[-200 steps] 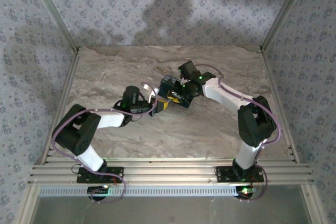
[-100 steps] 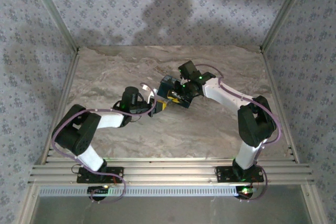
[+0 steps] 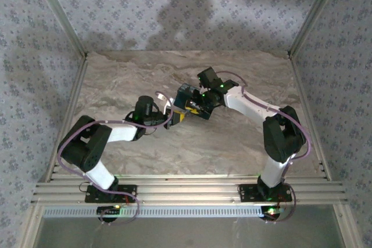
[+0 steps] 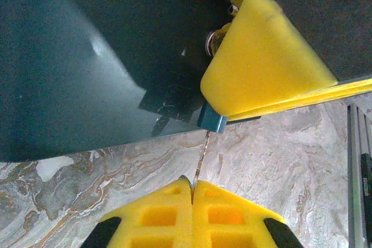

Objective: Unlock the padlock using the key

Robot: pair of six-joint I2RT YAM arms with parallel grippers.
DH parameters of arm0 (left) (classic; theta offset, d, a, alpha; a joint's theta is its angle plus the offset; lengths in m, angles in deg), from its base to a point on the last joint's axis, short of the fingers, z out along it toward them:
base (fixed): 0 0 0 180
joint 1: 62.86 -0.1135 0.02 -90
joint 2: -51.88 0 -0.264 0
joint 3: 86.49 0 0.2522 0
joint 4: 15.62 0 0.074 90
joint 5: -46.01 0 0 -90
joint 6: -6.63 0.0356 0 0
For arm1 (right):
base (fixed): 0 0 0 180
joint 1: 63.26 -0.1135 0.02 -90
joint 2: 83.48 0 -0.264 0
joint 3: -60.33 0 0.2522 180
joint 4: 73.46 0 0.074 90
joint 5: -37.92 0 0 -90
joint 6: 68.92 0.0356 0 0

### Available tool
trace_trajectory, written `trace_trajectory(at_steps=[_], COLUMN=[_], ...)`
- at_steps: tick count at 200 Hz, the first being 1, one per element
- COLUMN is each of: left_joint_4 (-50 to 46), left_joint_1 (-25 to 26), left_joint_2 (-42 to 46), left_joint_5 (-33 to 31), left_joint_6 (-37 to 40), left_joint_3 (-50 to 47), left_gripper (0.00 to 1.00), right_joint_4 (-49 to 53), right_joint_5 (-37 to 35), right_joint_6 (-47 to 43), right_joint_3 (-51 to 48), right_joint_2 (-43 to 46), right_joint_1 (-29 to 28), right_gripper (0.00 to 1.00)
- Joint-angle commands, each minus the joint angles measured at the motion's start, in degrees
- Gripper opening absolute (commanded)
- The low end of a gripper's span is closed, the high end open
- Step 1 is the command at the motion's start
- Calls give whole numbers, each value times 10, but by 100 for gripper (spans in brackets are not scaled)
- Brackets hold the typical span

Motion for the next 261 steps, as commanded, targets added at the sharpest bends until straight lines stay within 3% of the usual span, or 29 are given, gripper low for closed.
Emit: trace_trajectory(at_steps=[1,261], left_joint_4=[26,93], left_joint_1=[0,-17], left_joint_2=[-4,-39], left_joint_5=[15,58], left_joint_6=[-5,-62], left_joint_3=[15,38], left_gripper=[0,0], right_joint_4=[-4,-5], right_joint_5=[11,33], right_joint_6=[-4,-7], right_joint_3=[21,23], right_joint_2=[-5,-22], right_joint_1=[-4,-13], right_gripper=[0,0])
